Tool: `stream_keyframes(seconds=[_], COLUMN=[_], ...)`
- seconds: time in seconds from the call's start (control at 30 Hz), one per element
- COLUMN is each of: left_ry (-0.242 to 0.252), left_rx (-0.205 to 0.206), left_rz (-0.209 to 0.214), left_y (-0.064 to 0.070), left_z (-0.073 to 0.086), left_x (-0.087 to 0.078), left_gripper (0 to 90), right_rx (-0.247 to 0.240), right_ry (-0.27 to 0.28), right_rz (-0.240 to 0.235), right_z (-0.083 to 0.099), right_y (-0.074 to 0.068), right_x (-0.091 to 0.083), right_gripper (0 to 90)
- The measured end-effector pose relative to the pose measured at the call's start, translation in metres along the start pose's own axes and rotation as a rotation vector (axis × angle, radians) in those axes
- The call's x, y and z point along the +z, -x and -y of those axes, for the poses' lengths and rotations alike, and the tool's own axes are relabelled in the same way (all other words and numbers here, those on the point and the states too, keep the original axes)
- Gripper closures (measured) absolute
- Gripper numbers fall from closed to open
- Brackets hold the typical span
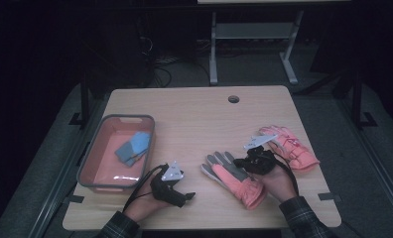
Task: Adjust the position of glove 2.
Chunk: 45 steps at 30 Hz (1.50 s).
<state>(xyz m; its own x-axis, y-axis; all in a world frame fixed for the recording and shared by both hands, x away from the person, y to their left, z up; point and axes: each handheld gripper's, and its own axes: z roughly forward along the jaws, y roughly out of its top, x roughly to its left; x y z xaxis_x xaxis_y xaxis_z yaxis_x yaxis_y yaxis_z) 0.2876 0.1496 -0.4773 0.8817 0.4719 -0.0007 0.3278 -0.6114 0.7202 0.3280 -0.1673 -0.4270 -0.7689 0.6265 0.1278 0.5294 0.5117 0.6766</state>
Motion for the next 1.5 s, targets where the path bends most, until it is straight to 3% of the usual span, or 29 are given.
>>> stream_keyframes(seconds=[0.17, 0.3, 0.43, 0.6, 0.93, 1.0, 1.23, 1.5], left_ry=[0.000, 0.002, 0.001, -0.001, 0.004, 0.005, 0.004, 0.008], left_rx=[-0.003, -0.006, 0.000, 0.000, -0.009, -0.009, -0.003, -0.008], left_rz=[0.001, 0.002, 0.000, 0.002, 0.003, 0.003, 0.001, 0.001], left_y=[0.000, 0.000, 0.000, 0.000, 0.000, 0.000, 0.000, 0.000], left_z=[0.000, 0.000, 0.000, -0.001, -0.001, -0.001, -0.001, -0.001], left_x=[0.000, 0.000, 0.000, 0.001, 0.001, 0.001, 0.001, 0.002], left_gripper=[12.4, 12.4, 12.4, 12.4, 12.4, 12.4, 12.4, 12.4], right_rx=[-0.007, -0.035, -0.048, -0.061, -0.136, -0.128, -0.115, -0.077], right_ry=[-0.026, -0.075, -0.091, -0.094, -0.089, -0.090, -0.044, 0.009], right_rz=[-0.014, -0.017, -0.027, -0.058, -0.114, -0.122, -0.122, -0.088], right_z=[0.006, 0.008, 0.006, 0.003, -0.005, -0.005, -0.009, -0.011], right_y=[-0.013, -0.018, -0.020, -0.026, -0.046, -0.049, -0.043, -0.029], right_x=[-0.002, 0.010, 0.016, 0.024, 0.037, 0.038, 0.028, 0.004], right_gripper=[89.6, 89.7, 89.8, 89.8, 89.8, 89.8, 85.9, 78.2])
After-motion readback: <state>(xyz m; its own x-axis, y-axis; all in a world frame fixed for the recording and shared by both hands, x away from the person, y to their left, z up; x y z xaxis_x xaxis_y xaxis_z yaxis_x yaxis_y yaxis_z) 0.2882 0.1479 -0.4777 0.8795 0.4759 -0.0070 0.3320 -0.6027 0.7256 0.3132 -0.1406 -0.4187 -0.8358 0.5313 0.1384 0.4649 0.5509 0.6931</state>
